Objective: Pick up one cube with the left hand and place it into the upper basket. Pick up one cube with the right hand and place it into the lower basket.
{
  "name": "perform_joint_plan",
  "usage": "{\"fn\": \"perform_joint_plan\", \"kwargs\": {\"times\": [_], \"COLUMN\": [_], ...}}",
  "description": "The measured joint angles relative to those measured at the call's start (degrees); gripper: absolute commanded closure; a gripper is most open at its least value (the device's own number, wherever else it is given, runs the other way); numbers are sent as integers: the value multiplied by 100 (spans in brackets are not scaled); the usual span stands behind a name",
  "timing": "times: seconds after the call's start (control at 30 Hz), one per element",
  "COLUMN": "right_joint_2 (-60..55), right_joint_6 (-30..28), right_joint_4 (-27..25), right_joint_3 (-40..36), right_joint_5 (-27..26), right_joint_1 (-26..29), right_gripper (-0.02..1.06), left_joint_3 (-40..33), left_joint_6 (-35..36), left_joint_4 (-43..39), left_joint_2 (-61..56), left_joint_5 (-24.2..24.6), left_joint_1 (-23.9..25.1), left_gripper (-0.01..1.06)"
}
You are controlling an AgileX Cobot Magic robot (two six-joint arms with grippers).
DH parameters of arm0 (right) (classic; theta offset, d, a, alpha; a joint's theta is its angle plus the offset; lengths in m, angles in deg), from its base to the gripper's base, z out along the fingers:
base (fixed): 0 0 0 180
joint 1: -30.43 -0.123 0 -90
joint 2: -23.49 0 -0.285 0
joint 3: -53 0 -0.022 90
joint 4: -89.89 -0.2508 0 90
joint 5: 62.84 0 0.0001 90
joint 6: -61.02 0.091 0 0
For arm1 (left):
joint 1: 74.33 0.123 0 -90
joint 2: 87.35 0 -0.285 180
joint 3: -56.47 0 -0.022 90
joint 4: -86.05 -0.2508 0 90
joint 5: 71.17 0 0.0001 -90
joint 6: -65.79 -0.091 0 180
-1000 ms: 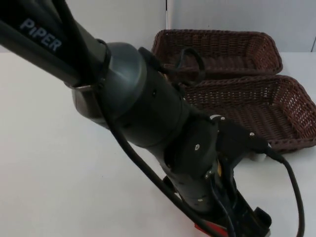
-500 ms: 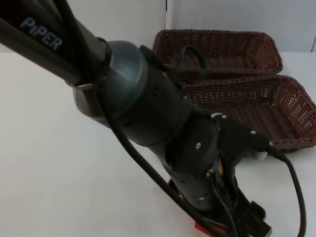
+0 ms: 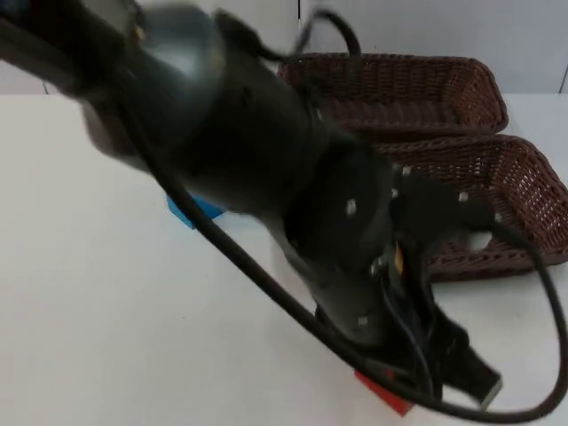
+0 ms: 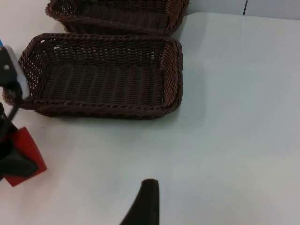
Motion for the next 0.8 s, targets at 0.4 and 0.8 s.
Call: {"fn": "perform_joint_plan", "kwargs": {"times": [0.4,0.8], "right_joint_2": [0,0], "right_joint_6": [0,0], "right_joint_4": [0,0], "right_joint_3": [0,0], "right_joint_5": [0,0], "right_joint_1": [0,0], "right_gripper": [24,24], "left_joint_3": [0,0], "left_joint_6": [0,8], "left_joint_4": [-10,-20], "left_joint_2": [-1354,-1762], "left_joint_5": [262,251], "left_joint_1": [0,0], "left_gripper": [105,105]}}
